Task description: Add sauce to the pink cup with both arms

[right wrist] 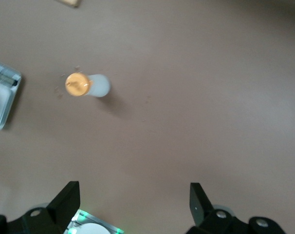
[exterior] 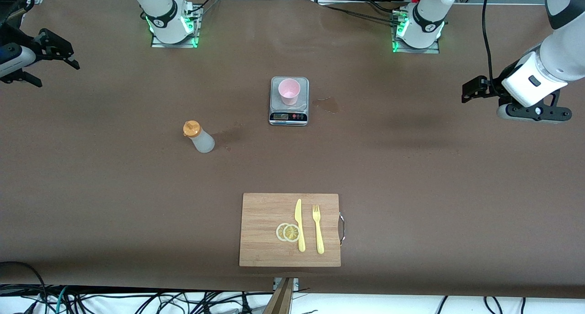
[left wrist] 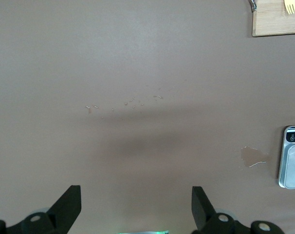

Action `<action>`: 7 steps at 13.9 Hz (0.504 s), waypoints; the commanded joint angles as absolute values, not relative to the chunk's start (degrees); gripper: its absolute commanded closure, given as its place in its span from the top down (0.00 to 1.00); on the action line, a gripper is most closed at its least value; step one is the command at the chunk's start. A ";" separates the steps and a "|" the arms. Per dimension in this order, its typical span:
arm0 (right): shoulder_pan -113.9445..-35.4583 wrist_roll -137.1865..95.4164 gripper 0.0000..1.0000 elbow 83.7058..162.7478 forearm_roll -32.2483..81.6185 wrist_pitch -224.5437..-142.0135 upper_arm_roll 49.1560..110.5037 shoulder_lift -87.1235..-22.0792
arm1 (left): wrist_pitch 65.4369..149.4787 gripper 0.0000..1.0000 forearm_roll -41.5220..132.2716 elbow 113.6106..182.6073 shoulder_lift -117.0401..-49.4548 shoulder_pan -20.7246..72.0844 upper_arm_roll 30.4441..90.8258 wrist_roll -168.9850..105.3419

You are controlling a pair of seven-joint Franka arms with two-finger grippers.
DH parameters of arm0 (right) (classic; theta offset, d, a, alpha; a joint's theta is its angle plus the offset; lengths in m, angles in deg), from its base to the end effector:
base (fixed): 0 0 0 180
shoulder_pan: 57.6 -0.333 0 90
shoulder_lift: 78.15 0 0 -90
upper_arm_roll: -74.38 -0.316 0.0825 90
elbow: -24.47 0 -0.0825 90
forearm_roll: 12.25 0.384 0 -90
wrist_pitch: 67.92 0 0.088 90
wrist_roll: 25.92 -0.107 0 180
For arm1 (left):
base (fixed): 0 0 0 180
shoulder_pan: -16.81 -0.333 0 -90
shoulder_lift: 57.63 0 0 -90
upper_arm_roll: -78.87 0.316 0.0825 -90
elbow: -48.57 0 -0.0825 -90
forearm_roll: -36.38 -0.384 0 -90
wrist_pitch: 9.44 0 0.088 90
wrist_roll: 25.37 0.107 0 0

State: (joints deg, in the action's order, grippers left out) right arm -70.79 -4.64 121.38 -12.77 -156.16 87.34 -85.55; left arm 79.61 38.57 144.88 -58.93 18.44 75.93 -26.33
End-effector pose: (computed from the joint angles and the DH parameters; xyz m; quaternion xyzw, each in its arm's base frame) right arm 0.5110 -0.0067 0.6320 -0.9821 -0.1876 0.0107 0.0121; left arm 0.5502 -0.0479 0.5592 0.9966 -0.0303 -0.0755 0.0160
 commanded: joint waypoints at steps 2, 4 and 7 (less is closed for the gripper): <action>-71.05 -14.32 1.00 116.93 -15.06 -153.70 84.84 -84.13 | 79.42 1.00 39.02 144.29 -58.94 18.12 75.80 -24.84; -71.05 -14.49 1.00 116.84 -14.62 -153.97 85.19 -84.30 | 79.50 1.00 38.84 144.29 -58.94 18.12 75.71 -24.84; -70.96 -14.49 1.00 116.84 -13.31 -153.53 85.37 -84.30 | 79.59 1.00 38.76 144.29 -58.94 18.12 75.71 -24.93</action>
